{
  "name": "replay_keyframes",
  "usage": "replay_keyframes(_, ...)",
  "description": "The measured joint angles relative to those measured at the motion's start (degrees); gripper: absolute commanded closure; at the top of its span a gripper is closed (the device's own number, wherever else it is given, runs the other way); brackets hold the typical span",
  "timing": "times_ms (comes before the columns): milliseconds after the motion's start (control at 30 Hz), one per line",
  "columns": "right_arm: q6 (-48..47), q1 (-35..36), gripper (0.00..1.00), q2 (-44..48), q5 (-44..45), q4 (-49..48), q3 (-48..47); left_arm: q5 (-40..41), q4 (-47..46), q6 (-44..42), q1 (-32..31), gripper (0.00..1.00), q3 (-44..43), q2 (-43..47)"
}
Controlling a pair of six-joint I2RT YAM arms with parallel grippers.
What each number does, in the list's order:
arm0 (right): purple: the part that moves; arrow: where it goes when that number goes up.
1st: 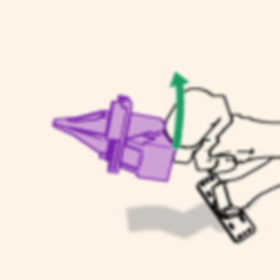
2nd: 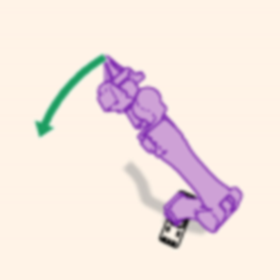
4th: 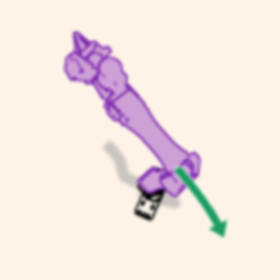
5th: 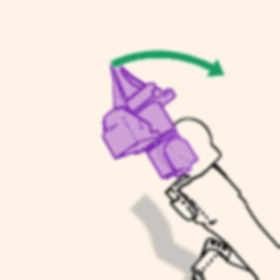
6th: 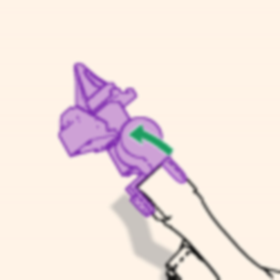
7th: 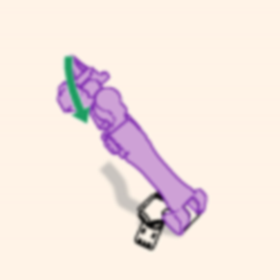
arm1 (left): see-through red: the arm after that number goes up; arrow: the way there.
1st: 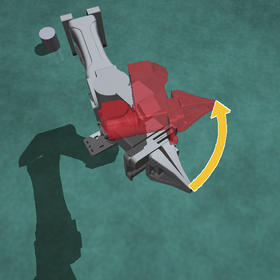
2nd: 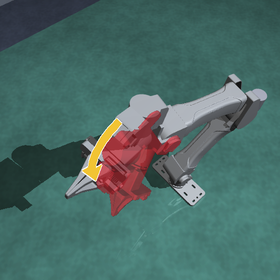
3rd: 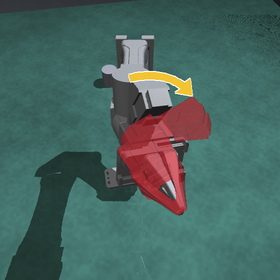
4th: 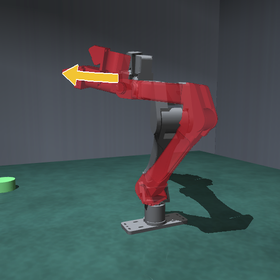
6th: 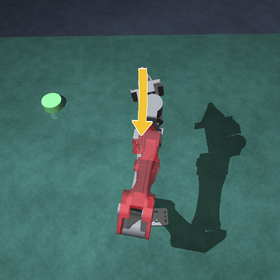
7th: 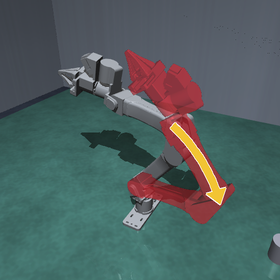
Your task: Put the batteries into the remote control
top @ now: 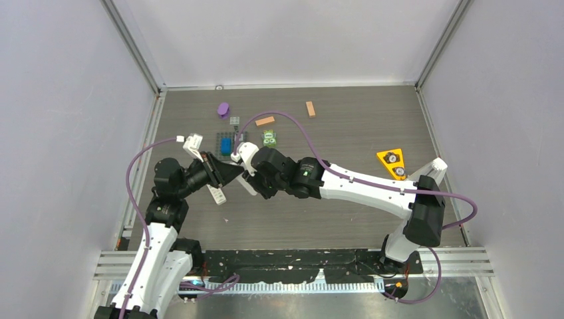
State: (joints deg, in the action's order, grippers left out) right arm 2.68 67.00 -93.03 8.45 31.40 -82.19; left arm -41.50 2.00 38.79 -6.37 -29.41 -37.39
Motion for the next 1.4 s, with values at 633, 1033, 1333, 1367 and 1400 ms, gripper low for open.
replay_keyframes(633, 0.42, 0.00, 0.78, -0.59, -0.24, 2.08, -1.79, -2.78, -4.15, 3.48, 0.13, 1.00, 1.11, -0.02)
replay_keyframes(1033, 1.42, -1.03, 0.62, -2.27, -3.08, 12.13, -7.82, -4.02, -13.38, 18.69, 0.37, 1.00, 6.97, 0.04)
replay_keyframes(1333, 3.15, -1.29, 0.40, -2.47, -3.43, 15.47, -12.04, -4.87, -20.94, 28.94, 0.37, 1.00, 9.09, -0.98)
replay_keyframes(1367, 3.34, -1.40, 0.36, -2.49, -3.39, 15.41, -12.39, -4.94, -21.29, 29.42, 0.28, 1.00, 9.09, -0.98)
replay_keyframes(1400, 3.54, -1.53, 0.34, -2.49, -3.26, 15.52, -12.81, -5.05, -21.73, 30.21, 0.24, 1.00, 9.11, -1.03)
